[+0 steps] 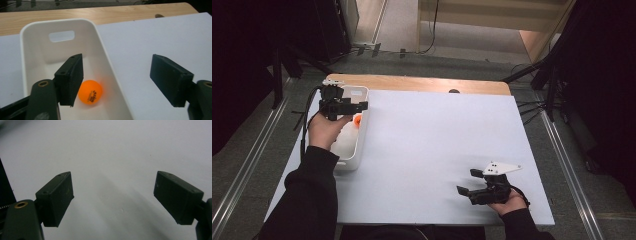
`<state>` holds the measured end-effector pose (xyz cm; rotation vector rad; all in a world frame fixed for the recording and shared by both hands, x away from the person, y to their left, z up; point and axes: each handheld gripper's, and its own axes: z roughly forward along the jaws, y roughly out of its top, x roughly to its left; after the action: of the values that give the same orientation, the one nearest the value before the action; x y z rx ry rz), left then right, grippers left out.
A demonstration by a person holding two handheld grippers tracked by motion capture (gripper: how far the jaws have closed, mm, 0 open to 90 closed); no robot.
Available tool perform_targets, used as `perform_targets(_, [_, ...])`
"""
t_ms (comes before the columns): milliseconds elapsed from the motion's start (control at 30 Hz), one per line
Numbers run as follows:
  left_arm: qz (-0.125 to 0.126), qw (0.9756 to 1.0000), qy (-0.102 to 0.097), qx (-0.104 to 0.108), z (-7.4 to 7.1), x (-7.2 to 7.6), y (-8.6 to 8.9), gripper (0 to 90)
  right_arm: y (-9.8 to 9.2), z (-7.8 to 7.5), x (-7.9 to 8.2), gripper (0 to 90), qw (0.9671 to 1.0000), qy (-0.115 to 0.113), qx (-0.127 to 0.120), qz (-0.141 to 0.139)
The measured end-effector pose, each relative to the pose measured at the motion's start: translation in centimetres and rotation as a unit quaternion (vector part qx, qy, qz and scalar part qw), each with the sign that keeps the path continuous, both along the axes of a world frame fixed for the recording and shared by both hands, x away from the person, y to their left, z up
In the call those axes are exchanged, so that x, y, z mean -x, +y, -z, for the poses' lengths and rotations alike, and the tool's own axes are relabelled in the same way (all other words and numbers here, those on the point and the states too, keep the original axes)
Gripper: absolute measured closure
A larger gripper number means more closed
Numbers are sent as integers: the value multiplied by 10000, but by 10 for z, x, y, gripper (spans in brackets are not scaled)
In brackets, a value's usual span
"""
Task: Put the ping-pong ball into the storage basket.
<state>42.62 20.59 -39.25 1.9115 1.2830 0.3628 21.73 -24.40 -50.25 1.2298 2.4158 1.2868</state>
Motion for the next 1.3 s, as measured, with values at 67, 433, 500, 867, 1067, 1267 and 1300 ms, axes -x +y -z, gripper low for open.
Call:
perform_targets(67, [91,10000,16,7,-3,2,-2,260,0,0,0,146,10000,12,-4,1])
perform_targets(433, [555,9984,27,93,-6,10,-17,259,1,0,0,146,10000,-14,23,-10])
perform_targets(500, [620,9980,12,89,-6,11,-20,260,1,0,0,146,10000,-2,-19,2])
perform_targets(867, [1022,9946,36,189,-8,19,-33,260,1,0,0,145,10000,1,-14,8])
perform_targets(1067, [1278,9914,44,279,-7,22,-40,260,1,0,0,146,10000,-6,-8,14])
perform_targets(1267, [1557,9874,52,269,-5,27,-50,260,1,0,0,146,10000,-7,-17,9])
perform_targets(1300, [1587,9870,21,255,-4,29,-54,259,1,0,0,146,10000,-13,-9,12])
